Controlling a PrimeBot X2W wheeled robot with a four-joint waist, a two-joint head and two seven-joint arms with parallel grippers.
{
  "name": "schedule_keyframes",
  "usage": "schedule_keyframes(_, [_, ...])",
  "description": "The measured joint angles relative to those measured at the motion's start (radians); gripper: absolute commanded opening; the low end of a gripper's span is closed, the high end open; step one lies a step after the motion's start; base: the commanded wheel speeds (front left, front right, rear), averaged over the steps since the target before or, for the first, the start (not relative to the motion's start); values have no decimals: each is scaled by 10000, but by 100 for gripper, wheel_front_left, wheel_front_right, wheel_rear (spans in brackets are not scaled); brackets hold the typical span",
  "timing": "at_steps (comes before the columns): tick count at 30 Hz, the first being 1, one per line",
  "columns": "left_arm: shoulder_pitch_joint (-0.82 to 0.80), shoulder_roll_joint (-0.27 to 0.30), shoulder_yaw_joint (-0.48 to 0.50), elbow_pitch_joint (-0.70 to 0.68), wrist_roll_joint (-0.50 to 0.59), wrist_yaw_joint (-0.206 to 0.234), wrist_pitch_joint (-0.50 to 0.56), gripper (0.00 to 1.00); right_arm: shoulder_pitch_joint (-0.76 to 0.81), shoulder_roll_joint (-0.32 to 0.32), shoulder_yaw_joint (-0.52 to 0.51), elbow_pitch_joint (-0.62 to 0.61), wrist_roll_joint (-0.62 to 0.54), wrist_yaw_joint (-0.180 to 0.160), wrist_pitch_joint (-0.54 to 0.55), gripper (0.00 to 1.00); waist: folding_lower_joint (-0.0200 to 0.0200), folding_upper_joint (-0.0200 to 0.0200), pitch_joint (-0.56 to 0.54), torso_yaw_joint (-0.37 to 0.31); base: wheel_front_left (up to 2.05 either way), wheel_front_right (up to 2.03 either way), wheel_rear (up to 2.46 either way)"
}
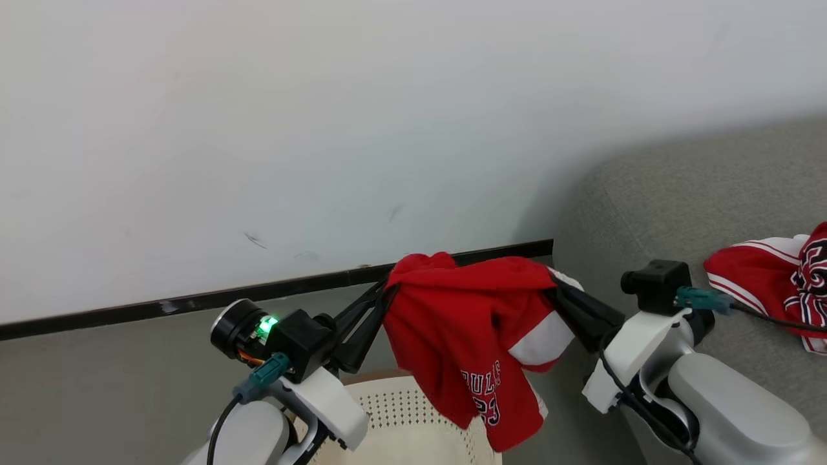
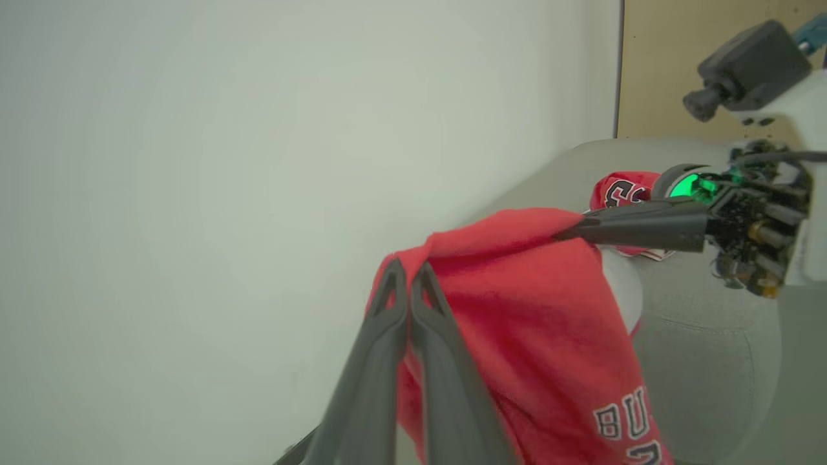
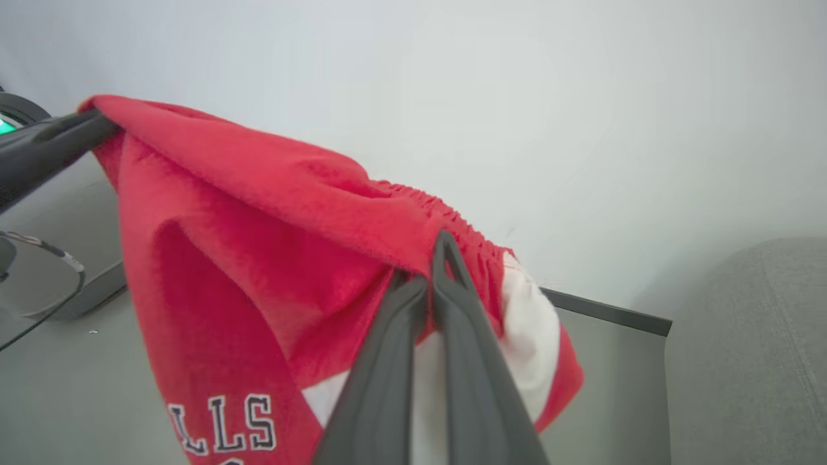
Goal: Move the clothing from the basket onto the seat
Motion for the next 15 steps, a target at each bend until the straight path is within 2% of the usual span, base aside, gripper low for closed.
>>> schedule_keyframes(1, [36, -42, -2, 8, -50, -29, -71, 73, 0, -12, -127, -27, -10, 0, 0, 0, 1, 0, 2, -48, 0, 0, 0])
schedule_keyframes(2, [66, -67, -8, 19, -86, -33, -75, 95, 0, -13, -265, -84, -13, 0, 2, 0, 0, 0, 4, -96, 0, 0, 0])
schedule_keyframes(3, [94, -67, -36, 25, -90, -73, -84, 100, 0, -13, -431, -176, -33, 0, 0, 0, 0, 0, 7, -143, 0, 0, 0])
schedule_keyframes(15, [501, -128, -418, 75, -462, -259, -307, 100, 260, -347, -2326, -696, -328, -2, 0, 0, 0, 0, 56, -555, 0, 0, 0])
